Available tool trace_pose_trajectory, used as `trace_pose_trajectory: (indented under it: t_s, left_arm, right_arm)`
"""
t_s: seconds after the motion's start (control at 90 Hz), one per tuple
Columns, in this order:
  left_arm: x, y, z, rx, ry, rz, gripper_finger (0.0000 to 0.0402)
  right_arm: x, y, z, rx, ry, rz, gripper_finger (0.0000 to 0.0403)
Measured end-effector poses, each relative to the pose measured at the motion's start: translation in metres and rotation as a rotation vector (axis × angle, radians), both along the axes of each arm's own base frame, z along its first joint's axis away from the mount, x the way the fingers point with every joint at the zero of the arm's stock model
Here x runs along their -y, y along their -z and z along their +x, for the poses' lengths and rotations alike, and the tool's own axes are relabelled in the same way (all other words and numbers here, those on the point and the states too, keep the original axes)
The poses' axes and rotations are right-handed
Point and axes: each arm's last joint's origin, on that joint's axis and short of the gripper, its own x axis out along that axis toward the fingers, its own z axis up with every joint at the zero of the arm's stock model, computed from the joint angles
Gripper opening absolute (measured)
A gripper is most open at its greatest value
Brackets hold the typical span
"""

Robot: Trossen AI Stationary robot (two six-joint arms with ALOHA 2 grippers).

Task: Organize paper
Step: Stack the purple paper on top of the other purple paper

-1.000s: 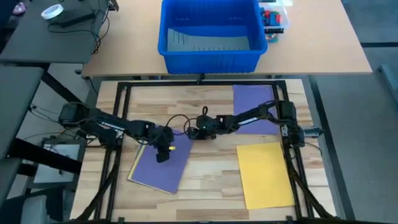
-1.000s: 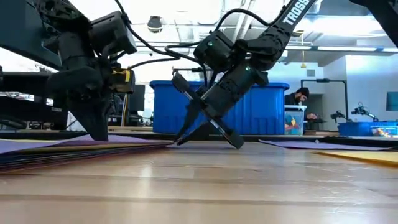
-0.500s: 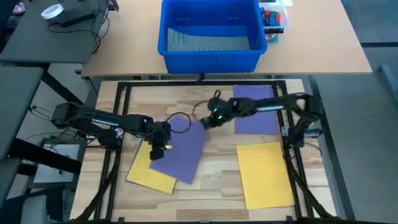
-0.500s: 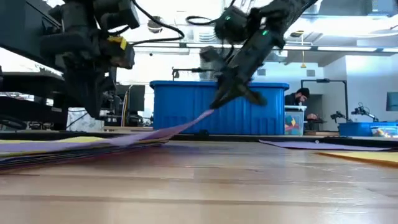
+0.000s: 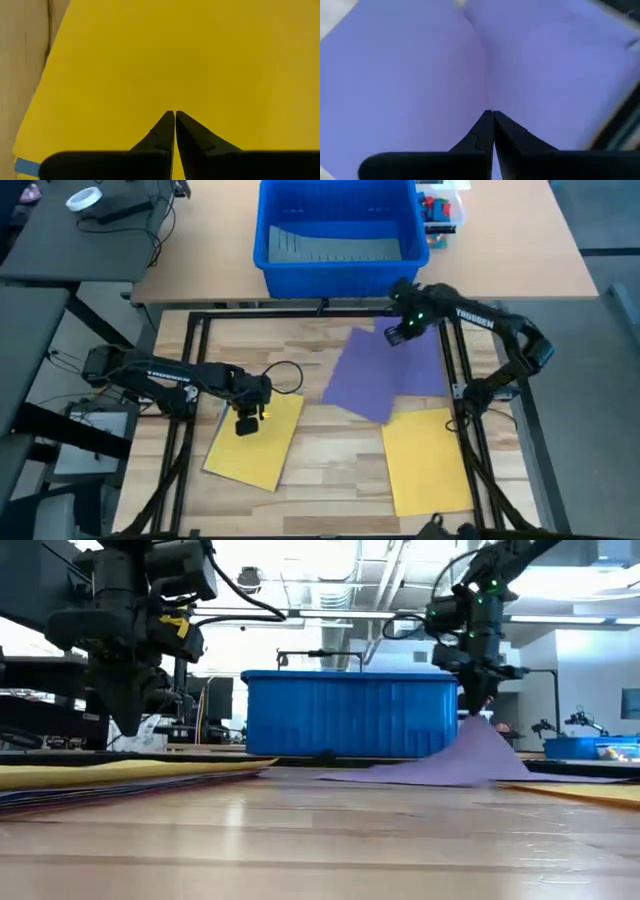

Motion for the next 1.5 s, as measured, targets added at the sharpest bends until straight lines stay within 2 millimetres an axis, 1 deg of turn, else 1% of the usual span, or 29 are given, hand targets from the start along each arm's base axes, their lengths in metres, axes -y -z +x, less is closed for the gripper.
trace_pose_trajectory:
  t_s: [0.078,0.189,0.367,0.478,0.633,0.767,0.956,1.022,1.122,1.256,1.344,1.5]
  left_arm:
    - [0.0,0.0,-0.001,-0.006,-0.013,-0.004,0.0]
    - [0.0,0.0,-0.001,-0.016,-0.029,-0.008,0.0]
    - [0.0,0.001,-0.003,-0.035,-0.027,-0.007,0.0]
    - [0.0,0.001,-0.004,-0.038,-0.011,-0.003,0.0]
    - [0.0,0.001,-0.004,-0.037,0.003,0.0,0.0]
    - [0.0,0.001,-0.004,-0.037,0.002,0.0,0.0]
    - [0.0,0.001,-0.006,-0.059,-0.001,-0.001,0.0]
    - [0.0,0.001,-0.006,-0.068,-0.001,-0.001,0.0]
    - [0.0,0.002,-0.008,-0.082,-0.002,-0.002,0.0]
    - [0.0,0.002,-0.007,-0.079,-0.002,-0.002,0.0]
    - [0.0,0.002,-0.007,-0.078,0.0,-0.001,0.0]
    - [0.0,0.002,-0.007,-0.078,0.005,0.0,0.0]
  right_arm:
    - [0.01,0.0,-0.01,-0.027,-0.037,-0.032,0.0]
    - [0.018,0.0,-0.02,-0.095,-0.122,-0.072,0.0]
    - [0.021,0.0,-0.029,-0.263,-0.239,-0.119,0.0]
    - [0.021,-0.001,-0.033,-0.394,-0.276,-0.153,0.0]
    - [0.022,-0.003,-0.033,-0.482,-0.292,-0.205,0.0]
    - [0.028,-0.004,-0.028,-0.474,-0.318,-0.276,0.0]
    - [0.033,-0.008,-0.018,-0.472,-0.42,-0.374,0.0]
    - [0.035,-0.008,-0.02,-0.49,-0.393,-0.386,0.0]
    - [0.038,-0.006,-0.027,-0.482,-0.289,-0.369,0.0]
    - [0.036,0.0,-0.034,-0.464,-0.163,-0.33,0.0]
    - [0.033,0.003,-0.035,-0.446,-0.139,-0.303,0.0]
    - [0.033,0.003,-0.033,-0.416,-0.099,-0.311,0.0]
